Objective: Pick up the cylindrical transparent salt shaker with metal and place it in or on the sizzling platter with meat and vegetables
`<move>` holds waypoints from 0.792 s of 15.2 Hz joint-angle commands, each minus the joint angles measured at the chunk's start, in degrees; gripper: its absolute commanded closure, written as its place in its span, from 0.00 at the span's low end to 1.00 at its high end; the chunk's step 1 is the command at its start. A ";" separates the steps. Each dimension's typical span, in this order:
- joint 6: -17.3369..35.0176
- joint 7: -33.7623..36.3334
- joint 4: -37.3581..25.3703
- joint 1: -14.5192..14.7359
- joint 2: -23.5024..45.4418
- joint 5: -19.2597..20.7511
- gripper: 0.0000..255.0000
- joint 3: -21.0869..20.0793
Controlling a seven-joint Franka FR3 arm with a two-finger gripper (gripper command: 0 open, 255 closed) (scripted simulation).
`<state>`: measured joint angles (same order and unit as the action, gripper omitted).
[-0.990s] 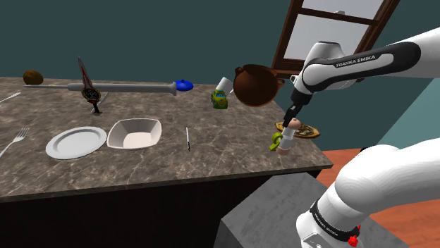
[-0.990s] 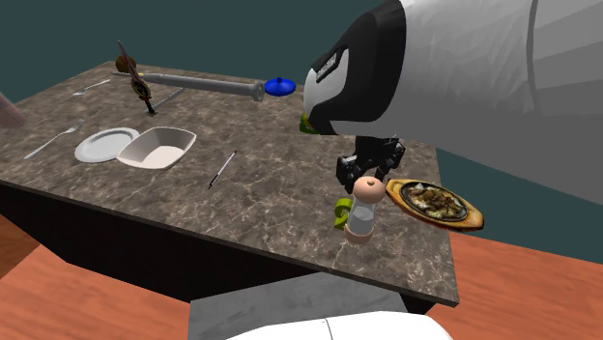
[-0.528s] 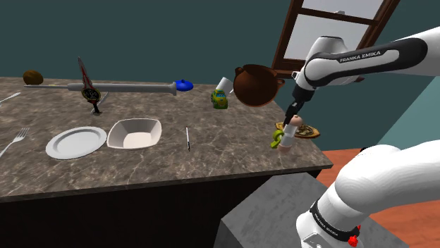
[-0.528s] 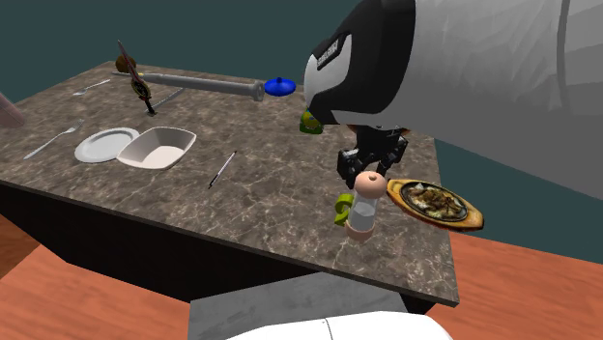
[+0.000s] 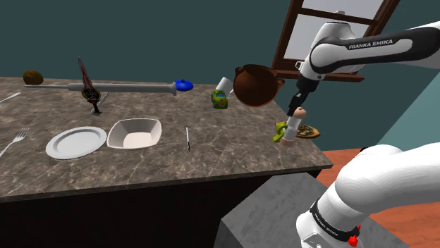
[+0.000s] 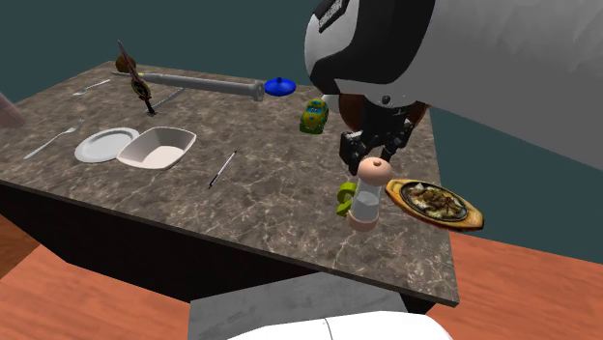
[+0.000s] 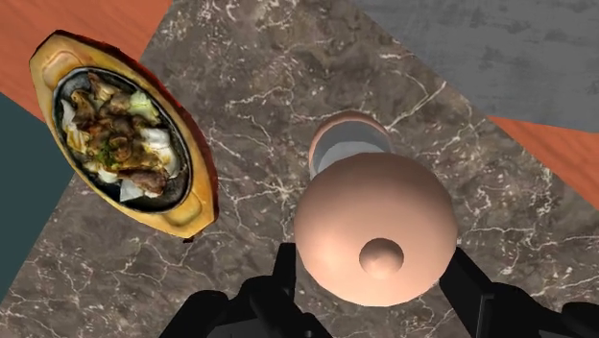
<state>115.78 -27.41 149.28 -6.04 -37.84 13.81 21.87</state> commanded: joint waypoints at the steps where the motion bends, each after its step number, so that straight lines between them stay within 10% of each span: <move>1: -1.77 0.07 -1.34 0.14 -0.41 -0.32 1.00 -0.43; 12: -9.81 -0.06 -8.24 0.60 -1.56 -1.54 1.00 -1.99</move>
<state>106.39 -27.49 141.39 -5.47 -39.33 12.34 19.98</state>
